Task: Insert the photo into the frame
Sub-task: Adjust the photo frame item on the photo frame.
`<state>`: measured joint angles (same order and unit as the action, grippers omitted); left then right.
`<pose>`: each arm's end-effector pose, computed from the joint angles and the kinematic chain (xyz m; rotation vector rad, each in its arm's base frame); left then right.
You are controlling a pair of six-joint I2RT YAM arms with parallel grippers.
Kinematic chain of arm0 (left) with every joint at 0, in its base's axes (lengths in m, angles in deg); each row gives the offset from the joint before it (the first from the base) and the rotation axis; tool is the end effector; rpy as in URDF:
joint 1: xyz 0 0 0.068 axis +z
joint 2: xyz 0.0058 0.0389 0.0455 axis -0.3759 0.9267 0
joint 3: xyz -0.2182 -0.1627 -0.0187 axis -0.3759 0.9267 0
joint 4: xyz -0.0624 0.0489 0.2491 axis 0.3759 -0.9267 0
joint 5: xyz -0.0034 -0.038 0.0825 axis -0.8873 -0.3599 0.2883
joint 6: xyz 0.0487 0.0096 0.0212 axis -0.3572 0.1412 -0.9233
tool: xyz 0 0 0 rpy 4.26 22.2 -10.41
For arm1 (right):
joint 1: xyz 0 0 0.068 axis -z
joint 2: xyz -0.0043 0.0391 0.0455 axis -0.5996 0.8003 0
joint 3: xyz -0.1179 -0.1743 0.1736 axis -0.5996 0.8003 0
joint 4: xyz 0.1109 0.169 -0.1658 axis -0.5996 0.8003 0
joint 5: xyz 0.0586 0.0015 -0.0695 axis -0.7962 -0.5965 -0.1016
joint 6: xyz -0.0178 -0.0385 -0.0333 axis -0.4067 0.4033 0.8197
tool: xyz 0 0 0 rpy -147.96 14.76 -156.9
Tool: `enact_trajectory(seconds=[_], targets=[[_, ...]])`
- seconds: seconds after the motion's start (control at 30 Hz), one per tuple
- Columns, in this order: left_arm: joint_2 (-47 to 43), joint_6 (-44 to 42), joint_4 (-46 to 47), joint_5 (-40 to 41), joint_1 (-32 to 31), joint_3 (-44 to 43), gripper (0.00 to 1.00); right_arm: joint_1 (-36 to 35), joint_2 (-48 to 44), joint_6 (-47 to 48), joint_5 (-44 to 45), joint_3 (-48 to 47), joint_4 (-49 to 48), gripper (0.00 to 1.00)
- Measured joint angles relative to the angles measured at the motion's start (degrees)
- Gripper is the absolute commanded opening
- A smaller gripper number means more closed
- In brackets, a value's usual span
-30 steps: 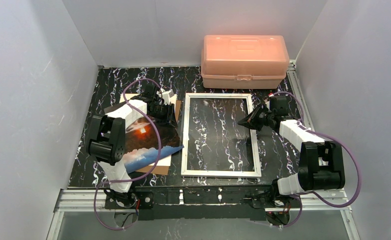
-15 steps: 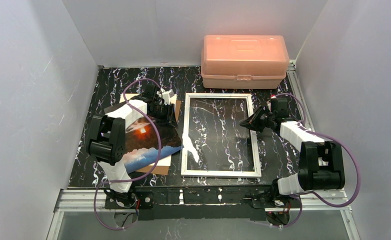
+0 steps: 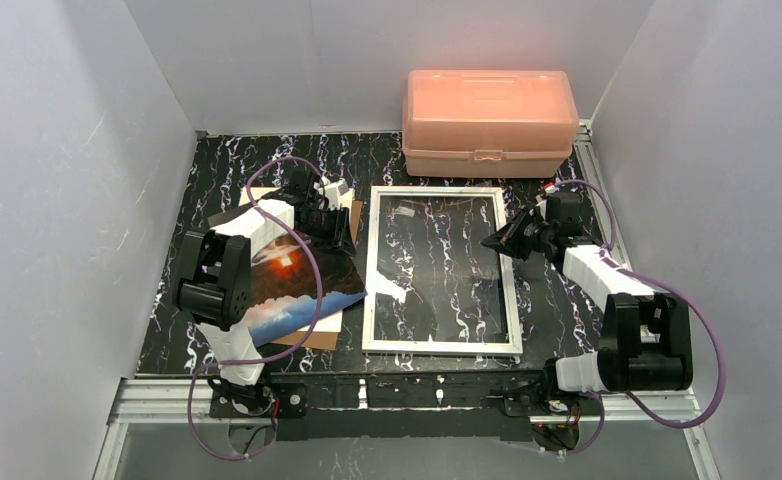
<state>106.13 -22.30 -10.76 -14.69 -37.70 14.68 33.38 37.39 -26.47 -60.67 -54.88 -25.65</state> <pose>0.3460 -0.1153 0.1887 0.3522 2.5738 -0.8350 0.2770 0.0324 0.2016 0.5574 2.3108 0.9269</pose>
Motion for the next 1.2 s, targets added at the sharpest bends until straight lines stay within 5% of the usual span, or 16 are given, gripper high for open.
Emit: enact_trajectory(seconds=[1.2], targets=[[0.0, 0.13, 0.02, -0.44, -0.5, -0.02, 0.3, 1.57, -1.95, 1.03, -1.05, -0.68, 1.14, 0.01]])
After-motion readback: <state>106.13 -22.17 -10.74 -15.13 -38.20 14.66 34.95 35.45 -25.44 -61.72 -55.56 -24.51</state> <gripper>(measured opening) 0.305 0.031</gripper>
